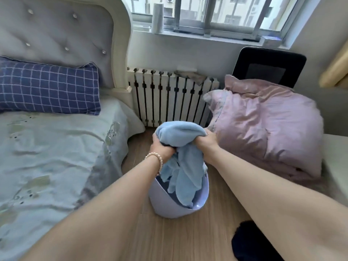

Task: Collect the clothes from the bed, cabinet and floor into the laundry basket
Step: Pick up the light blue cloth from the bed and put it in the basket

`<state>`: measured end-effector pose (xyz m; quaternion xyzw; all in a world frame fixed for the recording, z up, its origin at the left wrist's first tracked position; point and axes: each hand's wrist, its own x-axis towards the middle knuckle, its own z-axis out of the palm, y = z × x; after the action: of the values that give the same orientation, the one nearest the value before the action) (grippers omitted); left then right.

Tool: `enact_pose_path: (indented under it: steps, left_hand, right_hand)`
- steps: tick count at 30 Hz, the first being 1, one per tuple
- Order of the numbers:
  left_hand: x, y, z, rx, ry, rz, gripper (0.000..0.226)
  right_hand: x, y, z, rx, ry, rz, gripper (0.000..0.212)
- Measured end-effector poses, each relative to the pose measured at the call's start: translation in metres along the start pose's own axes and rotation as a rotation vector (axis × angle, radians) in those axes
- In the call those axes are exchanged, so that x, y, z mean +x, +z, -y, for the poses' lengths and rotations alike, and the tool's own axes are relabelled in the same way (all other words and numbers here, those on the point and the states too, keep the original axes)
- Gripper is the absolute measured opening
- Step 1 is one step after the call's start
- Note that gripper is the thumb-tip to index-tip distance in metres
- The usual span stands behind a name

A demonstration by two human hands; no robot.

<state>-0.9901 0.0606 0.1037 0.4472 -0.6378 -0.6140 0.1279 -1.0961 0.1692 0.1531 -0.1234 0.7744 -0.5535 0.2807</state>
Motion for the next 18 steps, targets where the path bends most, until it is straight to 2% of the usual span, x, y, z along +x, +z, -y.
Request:
enact_pose_path:
  steps: [1, 2, 4, 5, 6, 11, 18]
  left_hand:
    - [0.0, 0.005, 0.007, -0.018, -0.035, 0.014, 0.095]
    - [-0.001, 0.008, 0.012, -0.043, -0.089, 0.029, 0.111]
    - [0.001, 0.014, 0.02, -0.078, -0.218, 0.086, 0.135]
    - [0.0, 0.017, 0.021, -0.081, -0.254, 0.11, 0.136]
    - [0.0, 0.02, 0.024, -0.081, -0.267, 0.115, 0.132]
    - [0.002, 0.03, 0.032, -0.016, -0.285, 0.084, 0.121]
    - [0.0, 0.037, 0.011, 0.205, -0.246, 0.121, 0.114]
  right_hand:
    - [0.009, 0.002, -0.015, 0.002, 0.061, 0.039, 0.013]
    - [0.015, 0.004, -0.028, -0.003, 0.105, 0.077, 0.025]
    - [0.026, 0.003, -0.05, 0.008, 0.194, 0.125, 0.07]
    - [0.029, 0.001, -0.056, 0.004, 0.236, 0.128, 0.087]
    - [0.032, -0.003, -0.064, 0.007, 0.271, 0.132, 0.095]
    - [0.031, -0.024, -0.08, -0.004, 0.388, 0.148, 0.095]
    - [0.012, -0.051, -0.073, -0.031, 0.382, 0.099, 0.093]
